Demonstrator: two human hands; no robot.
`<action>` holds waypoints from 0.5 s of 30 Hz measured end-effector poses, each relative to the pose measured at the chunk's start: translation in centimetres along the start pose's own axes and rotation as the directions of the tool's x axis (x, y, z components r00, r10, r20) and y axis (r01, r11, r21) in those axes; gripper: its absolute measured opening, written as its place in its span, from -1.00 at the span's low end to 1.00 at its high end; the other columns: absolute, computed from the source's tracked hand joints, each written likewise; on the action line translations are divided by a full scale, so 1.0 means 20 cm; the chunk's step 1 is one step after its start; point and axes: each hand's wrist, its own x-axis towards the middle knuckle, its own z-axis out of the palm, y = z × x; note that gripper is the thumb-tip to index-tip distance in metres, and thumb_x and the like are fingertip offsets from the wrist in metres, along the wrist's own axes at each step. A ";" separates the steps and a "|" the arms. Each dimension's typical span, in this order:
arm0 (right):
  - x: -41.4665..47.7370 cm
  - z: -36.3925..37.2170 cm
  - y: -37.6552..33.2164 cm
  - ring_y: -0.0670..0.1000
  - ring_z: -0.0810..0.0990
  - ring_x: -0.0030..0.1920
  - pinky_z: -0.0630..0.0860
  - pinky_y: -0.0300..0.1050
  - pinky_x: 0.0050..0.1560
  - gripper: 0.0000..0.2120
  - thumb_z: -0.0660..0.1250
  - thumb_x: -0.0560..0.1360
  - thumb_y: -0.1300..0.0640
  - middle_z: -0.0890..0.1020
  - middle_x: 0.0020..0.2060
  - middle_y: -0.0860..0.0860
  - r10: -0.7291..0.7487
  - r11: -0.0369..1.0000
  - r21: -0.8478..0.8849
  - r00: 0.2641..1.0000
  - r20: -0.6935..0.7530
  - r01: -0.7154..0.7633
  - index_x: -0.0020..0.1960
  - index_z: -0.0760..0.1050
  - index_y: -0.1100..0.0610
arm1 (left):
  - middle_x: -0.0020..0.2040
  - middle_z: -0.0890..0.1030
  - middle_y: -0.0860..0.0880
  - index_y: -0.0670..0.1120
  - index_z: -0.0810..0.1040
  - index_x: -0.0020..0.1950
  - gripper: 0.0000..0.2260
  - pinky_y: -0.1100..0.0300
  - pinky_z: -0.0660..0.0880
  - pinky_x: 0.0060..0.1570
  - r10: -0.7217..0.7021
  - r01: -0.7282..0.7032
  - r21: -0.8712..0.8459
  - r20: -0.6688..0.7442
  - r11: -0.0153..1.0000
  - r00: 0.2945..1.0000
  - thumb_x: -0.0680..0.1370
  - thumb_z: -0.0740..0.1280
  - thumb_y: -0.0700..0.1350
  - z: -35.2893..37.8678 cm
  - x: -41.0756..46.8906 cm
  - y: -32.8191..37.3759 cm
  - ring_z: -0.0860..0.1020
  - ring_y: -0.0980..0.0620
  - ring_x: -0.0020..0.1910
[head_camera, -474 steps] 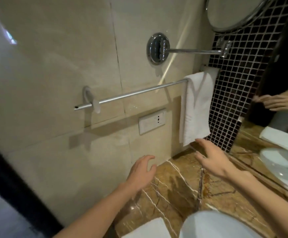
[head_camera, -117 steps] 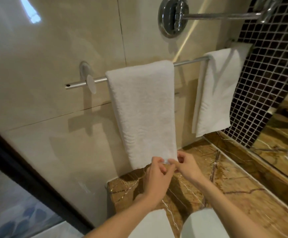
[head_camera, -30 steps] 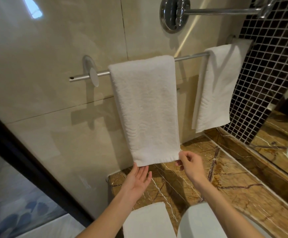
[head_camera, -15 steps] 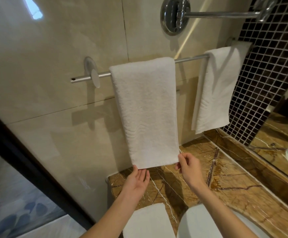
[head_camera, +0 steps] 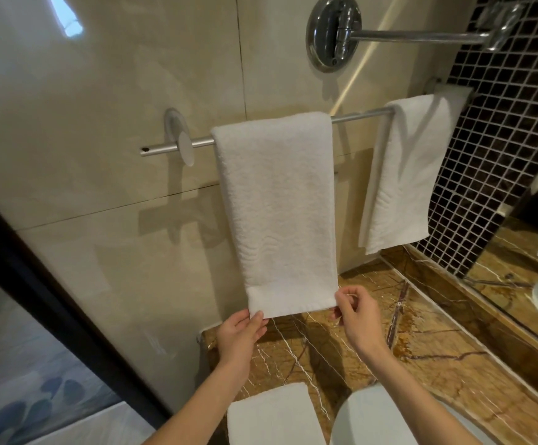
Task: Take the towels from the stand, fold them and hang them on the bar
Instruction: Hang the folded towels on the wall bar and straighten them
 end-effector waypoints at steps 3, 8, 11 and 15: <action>0.00 0.00 0.00 -0.05 0.57 -0.35 0.47 -0.27 -0.36 -0.90 0.22 0.59 0.18 0.63 -0.29 0.10 -0.011 0.999 -0.041 1.000 0.003 0.011 0.03 0.49 0.03 | -0.19 0.68 -0.10 -0.25 0.54 0.12 -0.76 0.37 0.55 -0.31 0.117 -0.115 0.211 0.004 0.971 0.993 0.48 0.42 -0.26 0.00 0.01 0.04 0.67 0.02 -0.19; 0.03 0.02 -0.01 -0.04 0.56 -0.30 0.42 -0.28 -0.32 -0.85 0.21 0.60 0.18 0.61 -0.28 0.08 0.040 0.991 -0.126 0.999 0.005 -0.039 -0.08 0.53 0.09 | -0.42 0.58 0.07 0.05 0.57 -0.34 -0.77 0.60 0.34 -0.31 0.282 -0.315 0.550 0.146 0.774 0.948 0.52 0.39 -0.11 -0.03 0.03 0.06 0.52 0.39 -0.37; 0.05 0.03 0.00 0.00 0.59 -0.24 0.44 -0.23 -0.27 -0.86 0.20 0.60 0.17 0.61 -0.25 0.08 0.055 0.985 -0.163 0.998 0.002 -0.054 -0.06 0.52 0.10 | -0.34 0.61 0.14 0.06 0.60 -0.27 -0.81 0.56 0.36 -0.29 0.279 -0.365 0.579 0.236 0.729 0.931 0.53 0.37 -0.13 -0.03 0.07 0.08 0.52 0.29 -0.35; 0.08 0.06 0.00 0.04 0.59 -0.21 0.51 -0.11 -0.20 -0.83 0.17 0.62 0.17 0.60 -0.25 0.07 0.028 0.970 -0.242 0.999 -0.026 -0.034 -0.11 0.48 0.10 | -0.22 0.58 -0.03 -0.05 0.59 -0.24 -0.83 0.44 0.36 -0.26 0.240 -0.364 0.588 0.280 0.723 0.930 0.55 0.34 -0.15 -0.01 0.13 0.07 0.50 0.13 -0.26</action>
